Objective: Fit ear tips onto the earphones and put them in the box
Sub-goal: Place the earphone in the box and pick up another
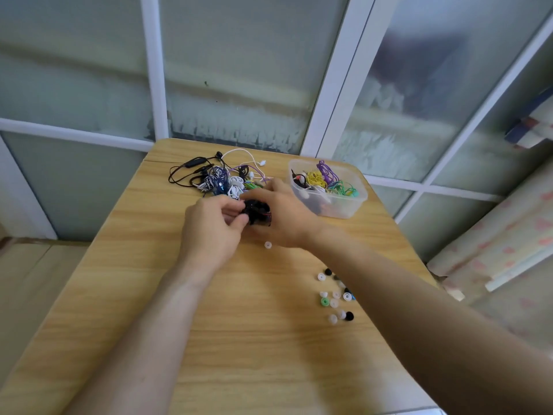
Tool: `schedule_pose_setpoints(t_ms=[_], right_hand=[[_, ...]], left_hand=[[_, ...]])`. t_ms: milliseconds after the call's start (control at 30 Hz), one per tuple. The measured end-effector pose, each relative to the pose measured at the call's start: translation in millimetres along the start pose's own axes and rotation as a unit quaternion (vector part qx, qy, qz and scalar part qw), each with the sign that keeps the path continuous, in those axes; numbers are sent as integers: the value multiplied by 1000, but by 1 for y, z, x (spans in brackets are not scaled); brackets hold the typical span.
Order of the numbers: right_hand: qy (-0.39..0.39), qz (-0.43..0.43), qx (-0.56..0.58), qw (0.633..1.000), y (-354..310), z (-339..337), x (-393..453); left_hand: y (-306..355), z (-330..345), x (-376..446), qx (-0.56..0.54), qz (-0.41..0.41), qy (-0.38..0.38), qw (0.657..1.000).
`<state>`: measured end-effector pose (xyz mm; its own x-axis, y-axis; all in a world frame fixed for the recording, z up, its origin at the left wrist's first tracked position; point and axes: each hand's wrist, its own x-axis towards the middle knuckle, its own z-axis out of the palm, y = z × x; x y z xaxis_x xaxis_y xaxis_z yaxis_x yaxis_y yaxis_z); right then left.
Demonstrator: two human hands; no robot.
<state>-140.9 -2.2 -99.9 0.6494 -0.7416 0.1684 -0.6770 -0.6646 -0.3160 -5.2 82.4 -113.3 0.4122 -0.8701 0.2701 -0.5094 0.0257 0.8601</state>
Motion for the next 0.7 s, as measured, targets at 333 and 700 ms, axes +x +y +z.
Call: schedule_pose_setpoints(t_ms=[333, 700], right_hand=[[215, 95, 259, 937, -17, -25, -4], [191, 122, 540, 811, -29, -39, -52]], left_hand=[[14, -15, 4, -218, -47, 40, 974], [41, -4, -20, -527, -307, -262, 748]])
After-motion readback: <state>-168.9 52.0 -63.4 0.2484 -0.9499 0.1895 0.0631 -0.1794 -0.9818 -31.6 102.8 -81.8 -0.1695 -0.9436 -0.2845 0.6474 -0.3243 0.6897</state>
